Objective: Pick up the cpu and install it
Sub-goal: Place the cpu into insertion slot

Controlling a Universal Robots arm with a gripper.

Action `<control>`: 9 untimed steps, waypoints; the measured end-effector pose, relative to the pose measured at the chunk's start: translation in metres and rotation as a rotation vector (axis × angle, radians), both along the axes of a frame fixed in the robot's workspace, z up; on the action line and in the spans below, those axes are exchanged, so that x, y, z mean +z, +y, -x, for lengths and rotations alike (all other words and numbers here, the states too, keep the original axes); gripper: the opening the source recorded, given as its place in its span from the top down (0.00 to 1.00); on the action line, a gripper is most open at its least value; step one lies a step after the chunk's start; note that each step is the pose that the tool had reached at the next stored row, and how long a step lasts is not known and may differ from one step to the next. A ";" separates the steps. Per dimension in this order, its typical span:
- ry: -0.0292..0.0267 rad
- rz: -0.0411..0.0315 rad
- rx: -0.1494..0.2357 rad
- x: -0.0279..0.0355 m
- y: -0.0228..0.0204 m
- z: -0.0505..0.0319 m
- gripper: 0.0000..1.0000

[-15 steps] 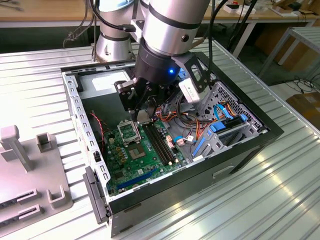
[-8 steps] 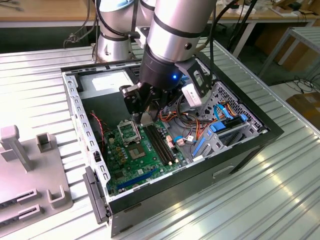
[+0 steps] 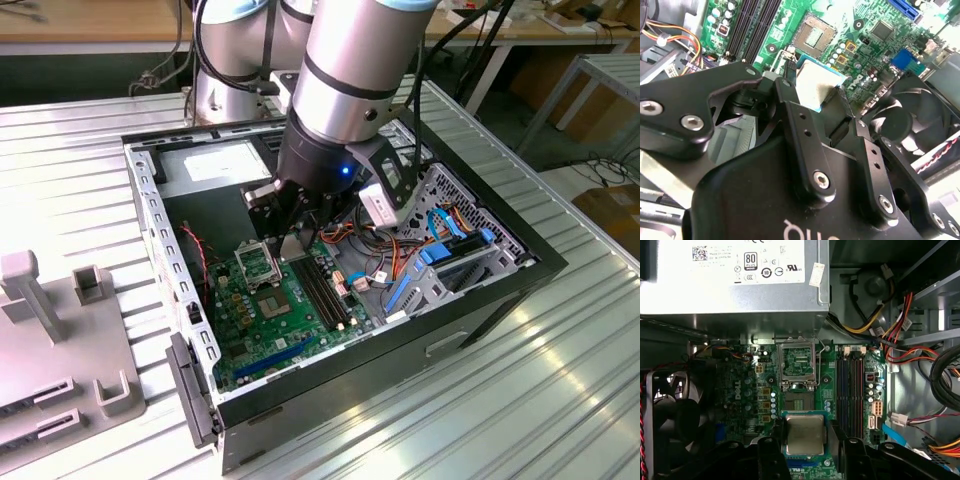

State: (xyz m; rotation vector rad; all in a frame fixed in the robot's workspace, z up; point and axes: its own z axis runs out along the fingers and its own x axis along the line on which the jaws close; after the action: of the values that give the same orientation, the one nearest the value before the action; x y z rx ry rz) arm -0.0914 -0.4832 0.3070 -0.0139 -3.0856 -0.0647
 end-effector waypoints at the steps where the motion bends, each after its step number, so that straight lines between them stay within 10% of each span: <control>1: 0.0000 -0.0001 0.000 0.0000 0.0000 0.0000 0.54; 9: -0.0001 -0.0004 0.000 -0.0104 0.0000 0.0000 0.54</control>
State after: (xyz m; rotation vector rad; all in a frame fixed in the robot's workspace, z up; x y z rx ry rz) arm -0.0914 -0.4832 0.2966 -0.0138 -3.0857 -0.0653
